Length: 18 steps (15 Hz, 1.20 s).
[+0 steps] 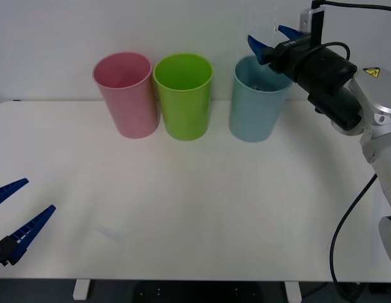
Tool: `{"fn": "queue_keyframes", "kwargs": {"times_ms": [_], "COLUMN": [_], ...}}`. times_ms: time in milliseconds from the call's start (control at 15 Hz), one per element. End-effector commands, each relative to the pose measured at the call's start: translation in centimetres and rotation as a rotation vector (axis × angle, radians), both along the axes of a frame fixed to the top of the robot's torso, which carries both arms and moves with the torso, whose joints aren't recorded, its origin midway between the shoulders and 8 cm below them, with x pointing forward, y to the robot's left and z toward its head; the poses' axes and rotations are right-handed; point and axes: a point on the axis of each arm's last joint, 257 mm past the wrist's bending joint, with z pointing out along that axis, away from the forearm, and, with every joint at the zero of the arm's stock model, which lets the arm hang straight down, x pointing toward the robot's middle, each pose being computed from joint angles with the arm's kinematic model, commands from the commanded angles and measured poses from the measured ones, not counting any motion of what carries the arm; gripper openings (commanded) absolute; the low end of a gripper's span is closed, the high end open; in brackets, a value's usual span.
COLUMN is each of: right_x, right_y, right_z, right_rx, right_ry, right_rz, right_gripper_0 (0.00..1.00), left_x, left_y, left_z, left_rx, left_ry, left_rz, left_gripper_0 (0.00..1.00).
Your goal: Grasp the object on the table and drop it into the matching bin: aluminum can to the light blue bin, PET bottle to the pink bin.
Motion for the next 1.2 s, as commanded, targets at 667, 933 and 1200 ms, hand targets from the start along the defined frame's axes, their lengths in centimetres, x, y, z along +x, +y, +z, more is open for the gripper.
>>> {"fn": "queue_keyframes", "kwargs": {"times_ms": [667,933,1200], "right_x": [-4.3,-8.7,-13.7], "right_y": [1.8,2.2,1.8], "right_z": [-0.4,-2.8,-5.6], "right_rx": [0.019,0.017,-0.005], "right_ry": [-0.037,-0.046,-0.036], "right_rz": [0.115,0.161,0.198], "right_gripper_0": [1.00,1.00,1.00], "left_x": [0.0,0.0,0.0], "left_y": [0.0,0.0,0.0], "left_z": [0.0,0.0,0.0], "left_rx": [0.000,0.000,0.000], "left_ry": [0.000,0.000,0.000], "left_rz": [0.000,0.000,0.000], "left_gripper_0": [1.00,1.00,1.00]}}
